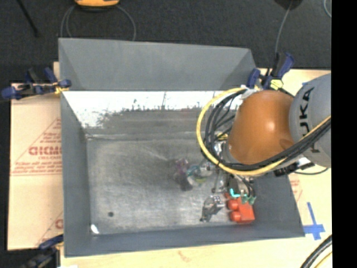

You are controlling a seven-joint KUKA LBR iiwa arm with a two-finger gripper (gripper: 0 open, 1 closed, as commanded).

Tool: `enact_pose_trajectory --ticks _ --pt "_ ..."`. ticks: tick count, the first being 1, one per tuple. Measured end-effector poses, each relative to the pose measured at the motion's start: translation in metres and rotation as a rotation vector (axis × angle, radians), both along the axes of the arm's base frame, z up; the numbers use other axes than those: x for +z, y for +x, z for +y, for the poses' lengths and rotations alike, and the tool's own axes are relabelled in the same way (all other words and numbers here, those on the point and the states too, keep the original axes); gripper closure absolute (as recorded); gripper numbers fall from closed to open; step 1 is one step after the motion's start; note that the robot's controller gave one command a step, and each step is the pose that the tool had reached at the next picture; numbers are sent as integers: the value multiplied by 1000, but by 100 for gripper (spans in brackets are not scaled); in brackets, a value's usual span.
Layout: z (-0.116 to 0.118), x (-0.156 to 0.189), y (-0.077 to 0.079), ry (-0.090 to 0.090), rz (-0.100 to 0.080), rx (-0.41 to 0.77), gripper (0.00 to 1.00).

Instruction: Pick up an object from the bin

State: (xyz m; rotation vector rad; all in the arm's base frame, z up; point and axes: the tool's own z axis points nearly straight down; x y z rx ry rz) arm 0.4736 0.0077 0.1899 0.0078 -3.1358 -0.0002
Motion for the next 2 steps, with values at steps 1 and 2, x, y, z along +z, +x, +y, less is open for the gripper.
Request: enact_pose_trajectory --ticks 1,2 --pt "-29 -91 53 -2 -6 -19 0" --pt "-34 -107 79 4 -13 -108 0"
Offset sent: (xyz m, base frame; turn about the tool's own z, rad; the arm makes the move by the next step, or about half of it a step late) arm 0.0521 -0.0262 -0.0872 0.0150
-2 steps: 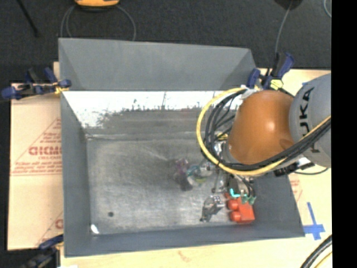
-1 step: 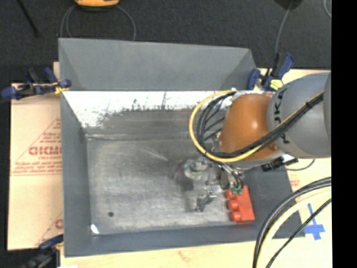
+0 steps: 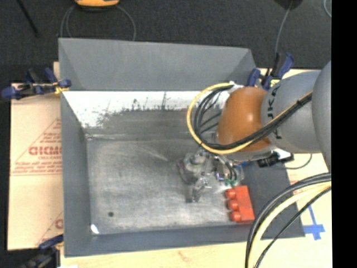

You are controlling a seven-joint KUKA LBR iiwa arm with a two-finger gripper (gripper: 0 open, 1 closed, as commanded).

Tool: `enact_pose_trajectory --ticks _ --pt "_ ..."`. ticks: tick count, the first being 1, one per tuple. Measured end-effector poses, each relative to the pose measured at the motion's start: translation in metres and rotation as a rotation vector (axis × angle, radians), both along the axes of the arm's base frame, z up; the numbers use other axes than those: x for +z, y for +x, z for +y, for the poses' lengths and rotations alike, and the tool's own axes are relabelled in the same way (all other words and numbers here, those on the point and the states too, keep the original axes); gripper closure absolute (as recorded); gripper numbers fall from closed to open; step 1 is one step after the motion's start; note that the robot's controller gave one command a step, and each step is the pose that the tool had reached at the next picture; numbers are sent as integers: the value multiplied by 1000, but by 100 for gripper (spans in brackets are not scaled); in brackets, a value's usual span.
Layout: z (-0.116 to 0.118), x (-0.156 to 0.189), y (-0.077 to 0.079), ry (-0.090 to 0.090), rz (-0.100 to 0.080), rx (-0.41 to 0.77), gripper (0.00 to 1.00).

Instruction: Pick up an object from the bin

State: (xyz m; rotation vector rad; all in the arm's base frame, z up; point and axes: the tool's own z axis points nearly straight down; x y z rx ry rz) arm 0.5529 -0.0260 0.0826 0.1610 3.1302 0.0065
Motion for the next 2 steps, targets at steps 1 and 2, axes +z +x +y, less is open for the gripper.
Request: enact_pose_trajectory --ticks 1,2 --pt "-2 5 8 -4 -36 -2 100" --pt "1 153 4 -3 -4 13 100"
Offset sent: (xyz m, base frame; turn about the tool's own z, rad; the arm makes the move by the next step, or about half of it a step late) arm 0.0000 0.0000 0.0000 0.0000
